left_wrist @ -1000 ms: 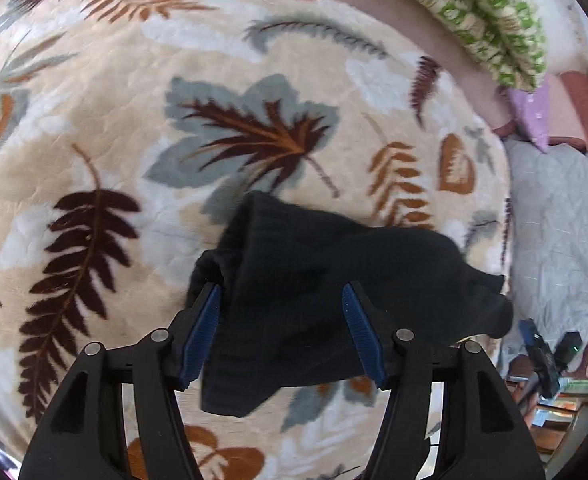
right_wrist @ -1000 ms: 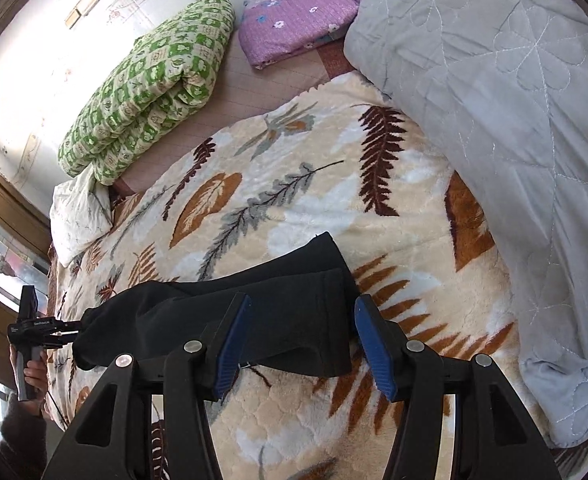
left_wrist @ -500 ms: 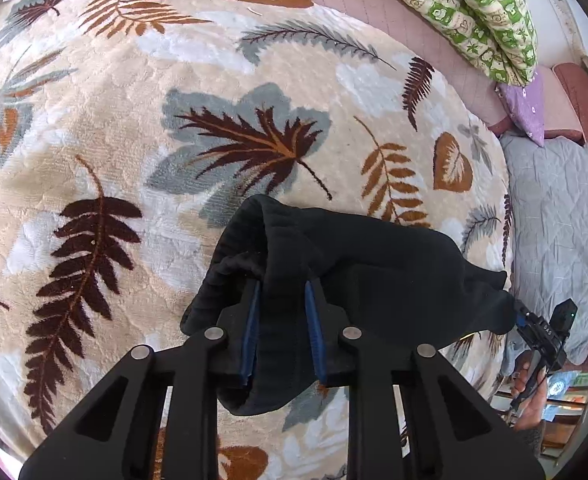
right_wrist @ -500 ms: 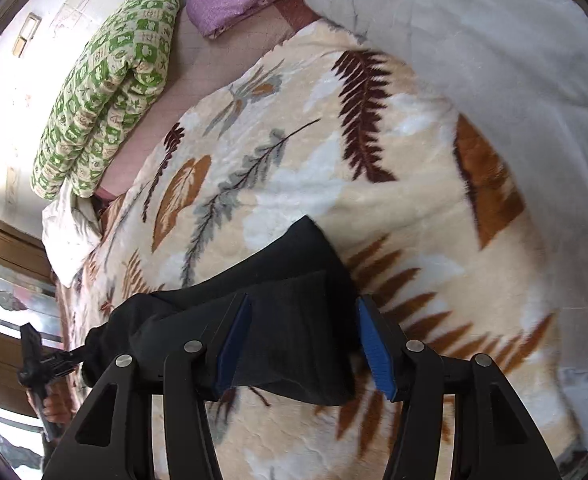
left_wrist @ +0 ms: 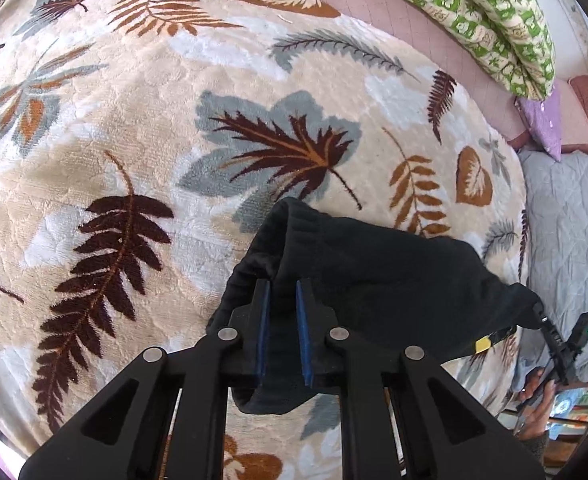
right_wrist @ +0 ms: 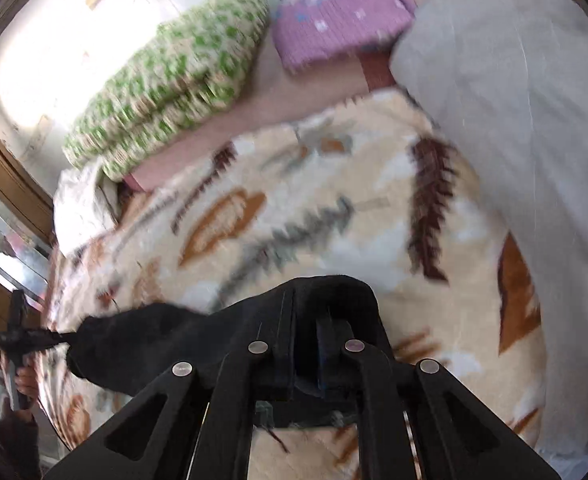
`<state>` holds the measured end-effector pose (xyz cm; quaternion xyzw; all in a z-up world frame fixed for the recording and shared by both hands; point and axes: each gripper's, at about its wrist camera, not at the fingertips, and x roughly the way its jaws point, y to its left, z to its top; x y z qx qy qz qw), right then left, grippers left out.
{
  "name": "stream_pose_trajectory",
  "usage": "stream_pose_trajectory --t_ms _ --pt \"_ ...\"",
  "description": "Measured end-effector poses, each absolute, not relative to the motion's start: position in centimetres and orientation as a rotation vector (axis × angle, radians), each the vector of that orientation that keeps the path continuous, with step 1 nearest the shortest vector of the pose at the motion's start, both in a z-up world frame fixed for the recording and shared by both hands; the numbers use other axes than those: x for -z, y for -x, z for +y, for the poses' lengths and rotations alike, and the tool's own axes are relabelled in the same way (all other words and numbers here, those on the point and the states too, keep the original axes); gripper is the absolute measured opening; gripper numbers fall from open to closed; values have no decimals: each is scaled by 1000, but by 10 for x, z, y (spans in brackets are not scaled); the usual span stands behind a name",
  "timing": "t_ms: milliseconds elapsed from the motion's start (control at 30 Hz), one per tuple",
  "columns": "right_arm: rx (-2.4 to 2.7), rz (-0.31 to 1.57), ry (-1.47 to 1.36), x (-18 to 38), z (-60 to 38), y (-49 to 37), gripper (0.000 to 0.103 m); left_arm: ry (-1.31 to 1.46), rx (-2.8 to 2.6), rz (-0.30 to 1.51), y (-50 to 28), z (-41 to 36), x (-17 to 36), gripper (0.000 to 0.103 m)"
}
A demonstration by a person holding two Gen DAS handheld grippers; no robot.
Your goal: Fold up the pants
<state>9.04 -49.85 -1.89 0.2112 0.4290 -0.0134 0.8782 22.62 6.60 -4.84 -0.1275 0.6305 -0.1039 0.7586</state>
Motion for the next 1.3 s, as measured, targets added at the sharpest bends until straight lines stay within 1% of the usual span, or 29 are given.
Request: stream_pose_trajectory --t_ms 167,267,300,367,400,433,500,600,667,700,733,800,833,867,900,933,1067,1167,1200,1267,1300 --pt "81 993 -441 62 -506 -74 11 263 221 1384 -227 66 50 11" --pt "70 1005 -491 68 -515 -63 17 270 229 1382 -226 67 49 11" --pt "66 995 -510 65 -518 -61 22 269 232 1379 -225 67 49 11" --pt "71 956 -541 57 -523 -58 39 261 241 1376 -223 66 47 12" --pt "68 945 -555 56 -525 -57 53 257 243 1376 -222 65 47 15" --pt "74 939 -559 54 -523 -58 54 256 253 1385 -220 65 47 19" --pt "80 958 -539 57 -519 -60 52 259 277 1394 -217 66 46 24" --pt "82 984 -519 61 -511 -63 50 241 306 1387 -210 67 42 25" --pt "75 992 -505 62 -507 -61 45 216 344 1393 -205 66 42 35" --pt "83 1000 -486 62 -506 -62 43 205 359 1396 -202 64 42 43" --pt "81 1010 -476 63 -504 -62 42 188 374 1399 -200 62 42 45" --pt "81 1018 -461 63 -504 -62 38 135 378 1394 -194 56 44 45" --pt "79 1021 -454 62 -504 -61 31 98 363 1387 -192 54 44 41" --pt "78 1026 -442 62 -503 -62 25 62 346 1384 -190 52 44 33" --pt "84 1035 -420 61 -502 -62 10 5 321 1385 -188 49 45 25" --pt "79 1047 -407 60 -501 -62 8 -35 303 1390 -186 47 47 25" --pt "81 1037 -374 50 -503 -57 7 -167 263 1415 -181 42 58 25" --pt "131 1083 -350 63 -510 -57 8 -207 232 1451 -179 36 72 26" --pt "138 1094 -348 67 -511 -57 10 -204 216 1454 -179 36 75 28" --pt "169 1095 -345 73 -512 -56 20 -184 207 1443 -178 37 74 28" --pt "179 1089 -353 73 -513 -55 26 -171 205 1433 -176 39 70 29"
